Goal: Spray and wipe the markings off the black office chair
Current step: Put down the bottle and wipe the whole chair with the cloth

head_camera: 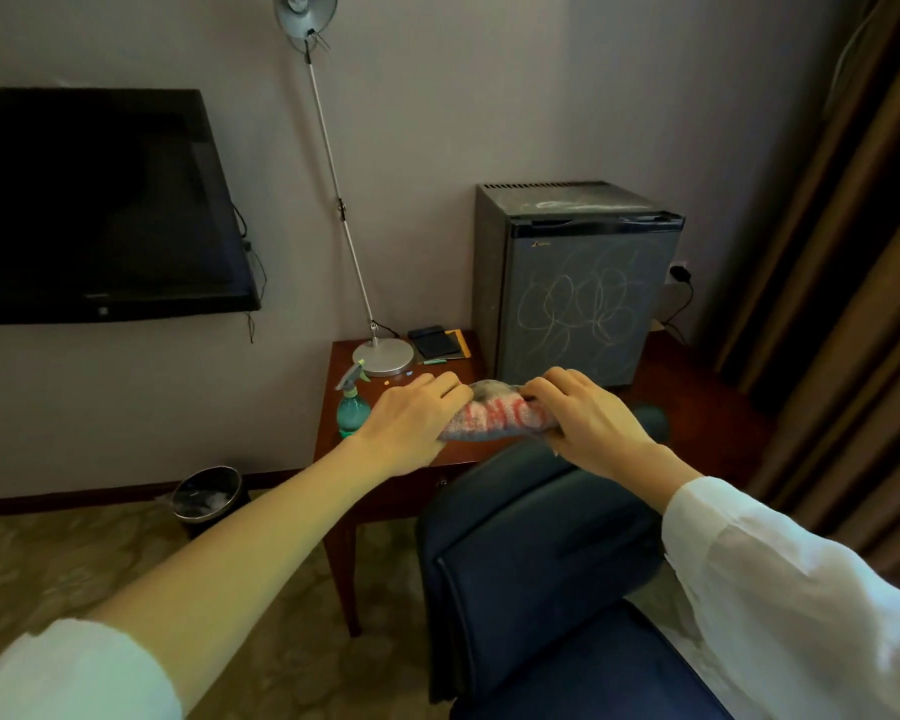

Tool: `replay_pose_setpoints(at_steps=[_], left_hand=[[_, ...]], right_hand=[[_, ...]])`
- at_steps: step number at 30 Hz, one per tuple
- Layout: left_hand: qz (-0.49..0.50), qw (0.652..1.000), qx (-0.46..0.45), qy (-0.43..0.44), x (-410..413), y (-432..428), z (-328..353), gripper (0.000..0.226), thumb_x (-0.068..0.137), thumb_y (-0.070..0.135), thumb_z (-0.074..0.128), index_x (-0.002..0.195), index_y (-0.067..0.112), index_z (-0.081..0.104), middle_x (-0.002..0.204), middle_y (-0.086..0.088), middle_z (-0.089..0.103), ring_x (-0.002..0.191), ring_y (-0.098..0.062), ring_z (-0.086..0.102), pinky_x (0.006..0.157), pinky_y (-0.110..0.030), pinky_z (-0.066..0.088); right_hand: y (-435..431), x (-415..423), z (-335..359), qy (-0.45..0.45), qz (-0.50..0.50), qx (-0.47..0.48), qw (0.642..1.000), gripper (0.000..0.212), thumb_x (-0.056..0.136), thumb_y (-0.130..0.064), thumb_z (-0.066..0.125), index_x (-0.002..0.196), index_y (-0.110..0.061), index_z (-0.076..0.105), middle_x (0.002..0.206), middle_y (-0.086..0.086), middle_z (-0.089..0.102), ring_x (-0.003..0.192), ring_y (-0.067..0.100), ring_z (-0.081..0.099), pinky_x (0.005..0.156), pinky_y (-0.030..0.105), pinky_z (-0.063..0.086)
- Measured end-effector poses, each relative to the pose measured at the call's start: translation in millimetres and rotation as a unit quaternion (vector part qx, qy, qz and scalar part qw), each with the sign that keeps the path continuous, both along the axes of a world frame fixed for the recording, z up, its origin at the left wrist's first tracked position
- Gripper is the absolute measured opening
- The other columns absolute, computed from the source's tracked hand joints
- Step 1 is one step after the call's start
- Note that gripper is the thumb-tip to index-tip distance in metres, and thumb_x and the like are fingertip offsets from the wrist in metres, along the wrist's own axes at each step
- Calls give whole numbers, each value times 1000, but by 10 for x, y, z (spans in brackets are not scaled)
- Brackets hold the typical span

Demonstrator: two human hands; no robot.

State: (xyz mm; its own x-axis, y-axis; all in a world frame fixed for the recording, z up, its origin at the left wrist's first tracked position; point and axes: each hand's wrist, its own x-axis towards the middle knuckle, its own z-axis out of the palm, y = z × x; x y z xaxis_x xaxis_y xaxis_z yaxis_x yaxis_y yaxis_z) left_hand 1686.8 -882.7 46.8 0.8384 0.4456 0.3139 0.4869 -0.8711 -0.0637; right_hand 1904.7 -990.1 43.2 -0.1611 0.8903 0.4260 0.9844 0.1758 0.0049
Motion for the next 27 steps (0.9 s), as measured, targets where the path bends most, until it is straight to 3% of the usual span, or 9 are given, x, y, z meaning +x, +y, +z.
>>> replay_pose_setpoints(at_steps=[10,21,27], left_hand=[[15,999,-28,12,-204,56,-279,56,84,24,66,135,17,44,128,-2,48,109,-19,49,79,-35,53],[57,998,-20,24,-429,11,-332,53,85,21,66,133,16,44,127,-2,47,113,-19,49,81,-35,54],[52,998,-15,29,-567,472,-404,53,83,20,66,132,16,46,126,-2,48,112,-19,50,78,-34,53]], right_hand=[[114,-176,-255,6,-1,-45,999,50,76,-19,77,121,-15,55,112,6,57,101,27,56,68,41,55],[387,-310,-279,9,41,-62,997,51,75,-23,78,119,-18,54,114,3,55,104,23,54,71,33,52],[782,-444,-340,11,26,-85,996,52,76,-28,77,120,-19,51,115,2,54,105,22,54,74,33,50]])
